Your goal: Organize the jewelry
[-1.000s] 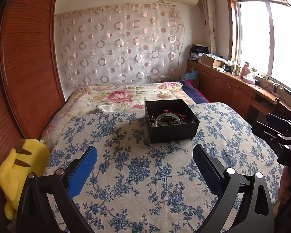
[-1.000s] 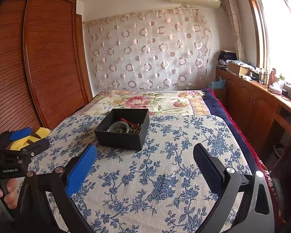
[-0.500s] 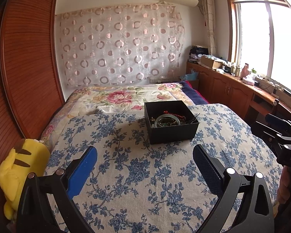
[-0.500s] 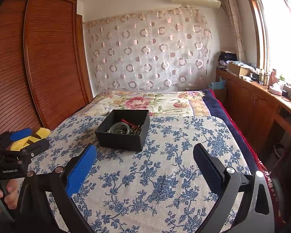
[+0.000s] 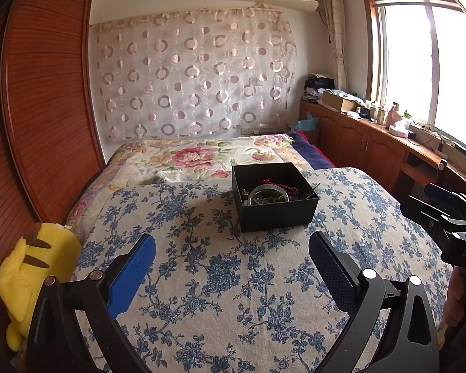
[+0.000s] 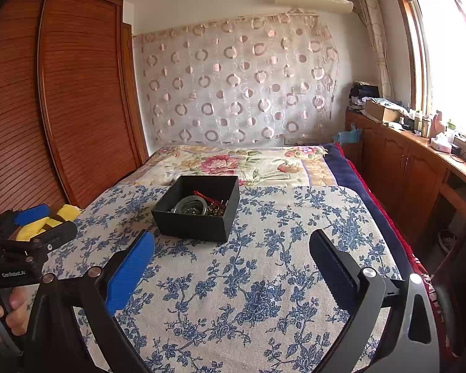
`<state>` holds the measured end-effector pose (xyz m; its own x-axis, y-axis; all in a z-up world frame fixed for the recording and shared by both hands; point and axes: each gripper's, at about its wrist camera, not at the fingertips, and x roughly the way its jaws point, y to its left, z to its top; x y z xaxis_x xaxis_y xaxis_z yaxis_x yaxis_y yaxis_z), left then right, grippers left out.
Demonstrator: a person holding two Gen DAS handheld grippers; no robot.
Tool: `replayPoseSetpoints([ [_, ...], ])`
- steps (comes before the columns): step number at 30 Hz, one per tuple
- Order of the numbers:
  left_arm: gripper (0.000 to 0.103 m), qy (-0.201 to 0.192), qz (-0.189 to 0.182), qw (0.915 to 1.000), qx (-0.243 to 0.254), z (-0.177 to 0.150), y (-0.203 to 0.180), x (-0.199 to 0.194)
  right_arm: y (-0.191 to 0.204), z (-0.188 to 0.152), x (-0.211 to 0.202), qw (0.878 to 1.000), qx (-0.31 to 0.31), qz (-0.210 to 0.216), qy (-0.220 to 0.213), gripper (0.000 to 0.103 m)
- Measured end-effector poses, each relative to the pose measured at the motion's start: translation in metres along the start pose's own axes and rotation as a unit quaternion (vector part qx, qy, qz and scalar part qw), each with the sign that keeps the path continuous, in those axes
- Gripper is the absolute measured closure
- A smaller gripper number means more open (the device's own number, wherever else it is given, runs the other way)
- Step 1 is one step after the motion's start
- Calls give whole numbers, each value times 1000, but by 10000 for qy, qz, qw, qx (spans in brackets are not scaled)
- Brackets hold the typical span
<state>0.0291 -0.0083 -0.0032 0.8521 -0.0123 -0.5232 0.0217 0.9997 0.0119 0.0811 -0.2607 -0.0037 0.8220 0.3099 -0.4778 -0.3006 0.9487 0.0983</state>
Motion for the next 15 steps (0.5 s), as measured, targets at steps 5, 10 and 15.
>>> replayPoseSetpoints([
  [5,8,-2,-1,10000,3,0,0,0,1,-1,1,10000,-3,3,2,3],
  [10,8,-4,-7,10000,-2,1,0,-1,1,0,0,10000,-6,6,-7,3],
  [15,8,-12,-5,10000,-6,1,0,-1,2,0,0,10000,-11,2,-4,3],
])
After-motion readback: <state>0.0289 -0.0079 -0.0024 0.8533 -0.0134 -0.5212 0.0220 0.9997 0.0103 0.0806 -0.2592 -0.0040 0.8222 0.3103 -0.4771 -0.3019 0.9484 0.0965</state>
